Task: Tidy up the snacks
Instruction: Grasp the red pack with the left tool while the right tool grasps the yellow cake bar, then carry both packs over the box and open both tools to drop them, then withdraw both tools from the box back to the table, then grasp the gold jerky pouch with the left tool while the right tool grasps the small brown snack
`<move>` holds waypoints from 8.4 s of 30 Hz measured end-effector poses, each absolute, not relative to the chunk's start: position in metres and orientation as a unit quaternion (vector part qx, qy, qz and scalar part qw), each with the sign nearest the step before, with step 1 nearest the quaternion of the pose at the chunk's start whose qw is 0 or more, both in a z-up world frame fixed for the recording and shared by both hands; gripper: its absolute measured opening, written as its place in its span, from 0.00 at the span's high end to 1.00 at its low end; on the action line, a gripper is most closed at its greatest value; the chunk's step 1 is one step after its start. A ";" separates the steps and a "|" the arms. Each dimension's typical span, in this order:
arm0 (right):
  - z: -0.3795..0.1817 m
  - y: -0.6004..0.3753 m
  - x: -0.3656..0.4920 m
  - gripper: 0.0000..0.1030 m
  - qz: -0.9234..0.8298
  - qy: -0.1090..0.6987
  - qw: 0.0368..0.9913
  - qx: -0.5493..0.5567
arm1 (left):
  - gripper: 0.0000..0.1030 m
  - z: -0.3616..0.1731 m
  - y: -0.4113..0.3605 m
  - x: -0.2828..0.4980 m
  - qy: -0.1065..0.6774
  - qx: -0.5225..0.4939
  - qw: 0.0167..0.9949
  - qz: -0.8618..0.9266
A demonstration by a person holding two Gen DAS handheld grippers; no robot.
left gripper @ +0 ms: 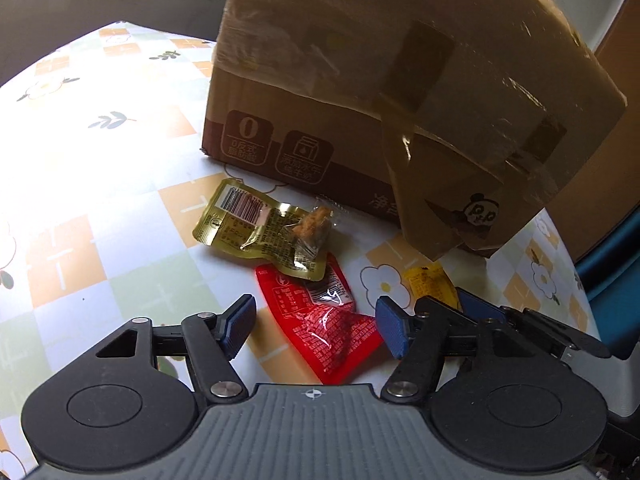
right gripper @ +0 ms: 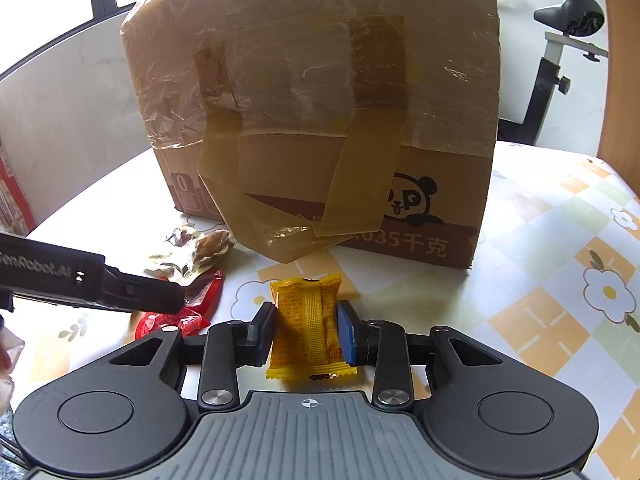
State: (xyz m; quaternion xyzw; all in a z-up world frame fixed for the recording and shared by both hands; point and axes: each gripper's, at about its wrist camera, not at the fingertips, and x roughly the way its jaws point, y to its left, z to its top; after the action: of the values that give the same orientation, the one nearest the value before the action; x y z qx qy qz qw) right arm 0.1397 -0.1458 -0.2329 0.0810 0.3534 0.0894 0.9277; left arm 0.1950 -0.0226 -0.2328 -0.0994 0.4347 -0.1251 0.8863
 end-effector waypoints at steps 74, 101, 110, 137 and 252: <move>-0.086 -0.193 0.102 0.71 0.090 0.220 0.968 0.080 | 0.54 -0.097 0.034 0.135 0.189 -0.066 0.967 -0.160; -0.069 -0.189 0.274 0.61 0.010 0.292 0.956 0.011 | 0.29 -0.044 -0.036 0.296 0.226 0.038 0.960 -0.164; -0.052 -0.190 0.232 0.55 0.015 0.239 0.970 0.043 | 0.28 -0.030 -0.008 0.265 0.194 0.046 0.966 -0.166; -0.133 -0.110 0.145 0.64 0.101 0.271 0.955 0.064 | 0.45 -0.126 0.061 0.214 0.292 0.028 0.939 -0.179; -0.232 -0.147 0.141 0.84 0.079 0.332 0.927 0.154 | 0.47 -0.216 0.025 0.167 0.362 0.010 0.911 -0.198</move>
State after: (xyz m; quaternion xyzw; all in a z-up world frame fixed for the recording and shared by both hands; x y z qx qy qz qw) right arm 0.1412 -0.1475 -0.2321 0.1544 0.3319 0.0792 0.9272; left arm 0.1669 0.0247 -0.2155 0.0105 0.3617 -0.1985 0.9109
